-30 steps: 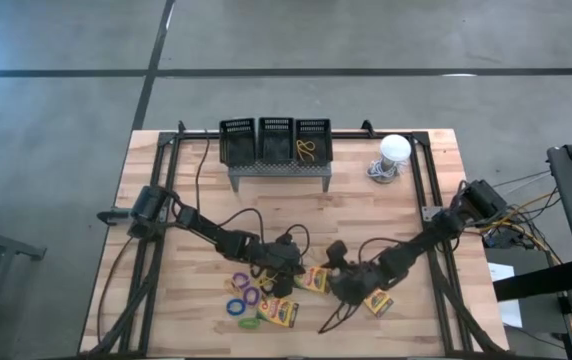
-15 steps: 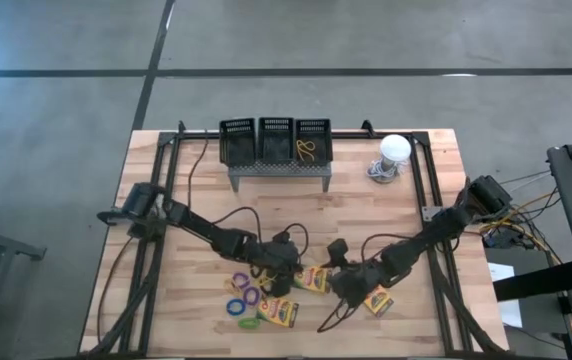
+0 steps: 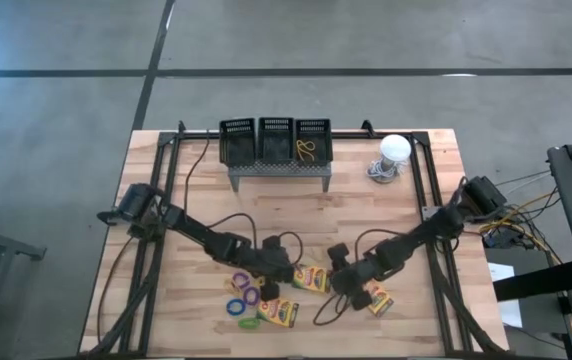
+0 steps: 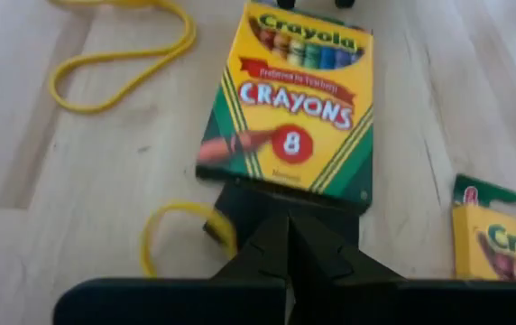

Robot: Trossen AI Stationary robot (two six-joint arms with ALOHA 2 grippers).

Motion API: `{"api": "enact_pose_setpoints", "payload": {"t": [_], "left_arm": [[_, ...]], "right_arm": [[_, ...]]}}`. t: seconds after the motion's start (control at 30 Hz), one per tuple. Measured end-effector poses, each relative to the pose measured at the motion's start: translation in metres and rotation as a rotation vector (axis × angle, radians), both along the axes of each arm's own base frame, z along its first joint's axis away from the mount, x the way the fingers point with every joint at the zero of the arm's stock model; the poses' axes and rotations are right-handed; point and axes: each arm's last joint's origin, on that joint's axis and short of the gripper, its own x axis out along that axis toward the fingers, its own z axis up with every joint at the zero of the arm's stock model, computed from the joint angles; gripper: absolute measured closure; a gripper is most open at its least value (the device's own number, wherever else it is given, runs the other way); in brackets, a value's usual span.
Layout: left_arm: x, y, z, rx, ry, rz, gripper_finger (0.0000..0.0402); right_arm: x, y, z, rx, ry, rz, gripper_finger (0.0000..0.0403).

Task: Pick & Place Office Desk Supplies
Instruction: Put the crayon box into the middle black basket on the shelf

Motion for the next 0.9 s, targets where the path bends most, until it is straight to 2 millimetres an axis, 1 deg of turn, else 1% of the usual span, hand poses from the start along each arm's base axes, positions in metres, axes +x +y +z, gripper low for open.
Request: {"api": "enact_pose_setpoints", "payload": {"t": [0.13, 0.3, 0.5, 0.63, 0.9], "left_arm": [[-0.004, 0.003, -0.004, -0.016, -0.02, 0.01, 0.0396], [-0.006, 0.005, -0.006, -0.022, -0.025, 0.017, 0.0396], [-0.006, 0.005, -0.006, -0.023, -0.021, 0.019, 0.0396], [-0.006, 0.005, -0.006, -0.024, -0.022, 0.019, 0.0396], [-0.005, 0.005, -0.005, -0.018, -0.039, 0.03, 0.0396]], "right_arm": [[0.005, -0.009, 0.0, 0.015, -0.005, -0.022, 0.0209], [0.011, -0.011, -0.002, -0.079, -0.091, -0.021, 0.0209], [0.014, -0.012, -0.003, -0.167, -0.14, -0.055, 0.0209], [0.015, -0.015, 0.005, -0.19, -0.18, -0.092, 0.0209], [0.02, -0.013, 0.027, -0.185, -0.269, -0.104, 0.0209]]}}
